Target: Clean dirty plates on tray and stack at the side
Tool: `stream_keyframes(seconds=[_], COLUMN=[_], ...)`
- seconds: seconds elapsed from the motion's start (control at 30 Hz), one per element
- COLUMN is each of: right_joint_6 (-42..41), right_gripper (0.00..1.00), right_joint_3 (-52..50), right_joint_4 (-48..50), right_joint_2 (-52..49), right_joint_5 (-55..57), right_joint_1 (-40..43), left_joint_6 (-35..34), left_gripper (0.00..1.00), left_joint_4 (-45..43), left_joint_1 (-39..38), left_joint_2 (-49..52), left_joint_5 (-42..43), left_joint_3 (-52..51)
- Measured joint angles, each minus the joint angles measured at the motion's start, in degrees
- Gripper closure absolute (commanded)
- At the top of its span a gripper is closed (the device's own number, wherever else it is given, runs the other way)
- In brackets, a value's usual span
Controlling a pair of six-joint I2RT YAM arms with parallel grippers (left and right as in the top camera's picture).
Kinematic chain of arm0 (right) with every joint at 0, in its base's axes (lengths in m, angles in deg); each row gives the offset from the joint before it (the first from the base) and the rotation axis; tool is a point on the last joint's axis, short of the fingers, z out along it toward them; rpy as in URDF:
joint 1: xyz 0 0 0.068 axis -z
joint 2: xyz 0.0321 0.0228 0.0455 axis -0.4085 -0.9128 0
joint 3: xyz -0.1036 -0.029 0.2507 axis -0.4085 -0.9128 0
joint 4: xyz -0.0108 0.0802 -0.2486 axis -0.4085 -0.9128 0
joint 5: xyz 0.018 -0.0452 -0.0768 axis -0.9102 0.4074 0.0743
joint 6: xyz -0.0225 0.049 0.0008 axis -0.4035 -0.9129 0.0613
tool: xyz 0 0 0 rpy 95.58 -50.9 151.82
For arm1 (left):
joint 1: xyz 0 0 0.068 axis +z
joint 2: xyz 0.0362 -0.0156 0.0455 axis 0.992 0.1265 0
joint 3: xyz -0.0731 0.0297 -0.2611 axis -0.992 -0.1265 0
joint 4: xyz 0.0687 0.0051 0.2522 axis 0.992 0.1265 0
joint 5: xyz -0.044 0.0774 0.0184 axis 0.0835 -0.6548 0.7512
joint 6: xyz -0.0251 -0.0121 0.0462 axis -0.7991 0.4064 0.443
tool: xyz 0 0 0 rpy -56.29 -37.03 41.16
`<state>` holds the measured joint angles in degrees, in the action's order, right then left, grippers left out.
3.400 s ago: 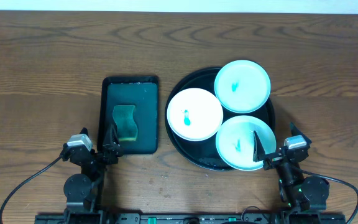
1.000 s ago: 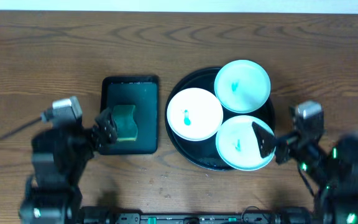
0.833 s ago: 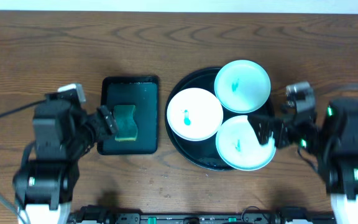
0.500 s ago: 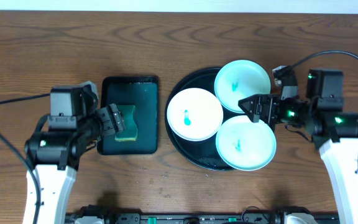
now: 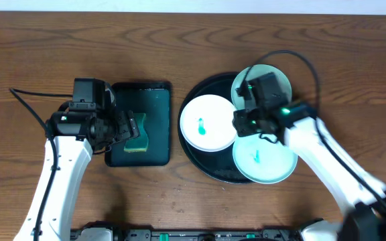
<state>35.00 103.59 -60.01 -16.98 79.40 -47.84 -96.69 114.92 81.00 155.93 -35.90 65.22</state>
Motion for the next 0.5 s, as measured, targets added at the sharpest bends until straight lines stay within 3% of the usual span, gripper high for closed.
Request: stream_keyframes(seconds=[0.3, 0.43, 0.5], right_joint_6=[-3.8, -5.7, -7.0], right_gripper=[0.76, 0.92, 0.95], right_joint_3=[0.0, 0.0, 0.0], right_joint_4=[5.2, 6.6, 6.8], right_joint_2=[-12.6, -14.7, -15.7], right_joint_5=[1.8, 3.0, 3.8], right_joint_1=[-0.1, -0.1, 0.0], left_joint_6=[0.0, 0.0, 0.0], left_gripper=[0.18, 0.18, 0.17], left_joint_4=[0.3, -0.6, -0.9], left_joint_1=[0.0, 0.0, 0.0], left_joint_2=[-0.2, -0.2, -0.2], left_joint_5=[0.2, 0.2, 0.2], left_joint_3=[0.0, 0.0, 0.0])
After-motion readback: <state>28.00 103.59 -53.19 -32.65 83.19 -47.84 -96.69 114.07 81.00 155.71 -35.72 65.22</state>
